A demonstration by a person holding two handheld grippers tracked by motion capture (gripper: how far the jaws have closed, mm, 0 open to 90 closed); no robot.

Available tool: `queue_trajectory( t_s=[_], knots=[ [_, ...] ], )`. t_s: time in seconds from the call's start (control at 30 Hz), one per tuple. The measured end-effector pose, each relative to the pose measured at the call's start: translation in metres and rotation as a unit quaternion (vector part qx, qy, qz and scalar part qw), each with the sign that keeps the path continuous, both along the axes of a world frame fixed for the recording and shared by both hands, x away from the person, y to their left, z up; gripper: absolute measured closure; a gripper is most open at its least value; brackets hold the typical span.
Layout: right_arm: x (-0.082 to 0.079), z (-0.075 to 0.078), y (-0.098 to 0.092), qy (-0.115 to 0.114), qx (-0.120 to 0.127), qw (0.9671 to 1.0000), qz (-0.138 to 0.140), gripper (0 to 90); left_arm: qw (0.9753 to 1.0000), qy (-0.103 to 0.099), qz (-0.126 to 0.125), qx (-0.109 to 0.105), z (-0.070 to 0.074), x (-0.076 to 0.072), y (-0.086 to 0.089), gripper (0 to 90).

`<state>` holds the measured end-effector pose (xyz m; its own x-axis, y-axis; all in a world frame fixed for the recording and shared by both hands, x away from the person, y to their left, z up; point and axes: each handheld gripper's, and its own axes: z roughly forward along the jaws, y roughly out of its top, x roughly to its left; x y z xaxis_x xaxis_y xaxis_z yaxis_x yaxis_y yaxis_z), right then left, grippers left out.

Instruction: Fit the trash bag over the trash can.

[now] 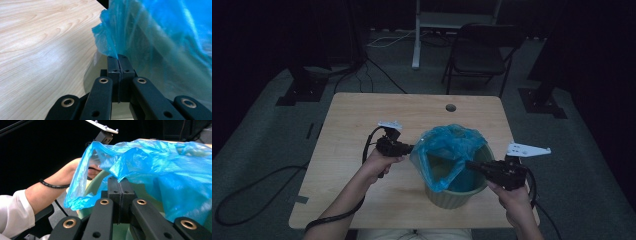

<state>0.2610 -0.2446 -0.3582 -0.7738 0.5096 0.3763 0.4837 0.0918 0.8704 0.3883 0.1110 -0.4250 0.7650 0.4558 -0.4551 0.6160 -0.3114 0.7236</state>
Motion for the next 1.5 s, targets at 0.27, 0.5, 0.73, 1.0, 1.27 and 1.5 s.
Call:
queue_trajectory(
  t_s=[0.27,0.5,0.73,1.0,1.27,1.5],
  knots=[
    [-0.045,-0.009,-0.040,0.002,0.024,0.9987,-0.045,90.0,1.0000,-0.006,0.006,-0.001,0.005,-0.002,0.007,90.0],
    [-0.070,-0.035,-0.066,0.033,0.021,0.9951,-0.091,90.0,0.9998,-0.006,0.018,0.000,0.003,-0.002,0.013,90.0],
    [-0.063,-0.082,-0.079,0.102,0.020,0.9894,-0.102,90.0,1.0000,0.000,0.009,-0.003,-0.001,-0.003,0.010,90.0],
    [-0.048,-0.119,-0.056,0.148,0.013,0.9869,-0.063,90.0,0.9996,-0.009,-0.018,-0.022,0.005,-0.017,0.018,90.0],
    [-0.047,-0.123,-0.051,0.149,0.021,0.9879,-0.037,90.0,0.9982,0.030,-0.023,0.048,-0.035,-0.016,0.014,90.0],
    [-0.024,-0.160,-0.066,0.180,-0.062,0.9730,-0.130,90.0,0.9894,0.032,0.053,0.132,-0.069,0.004,0.019,90.0]
  ],
)
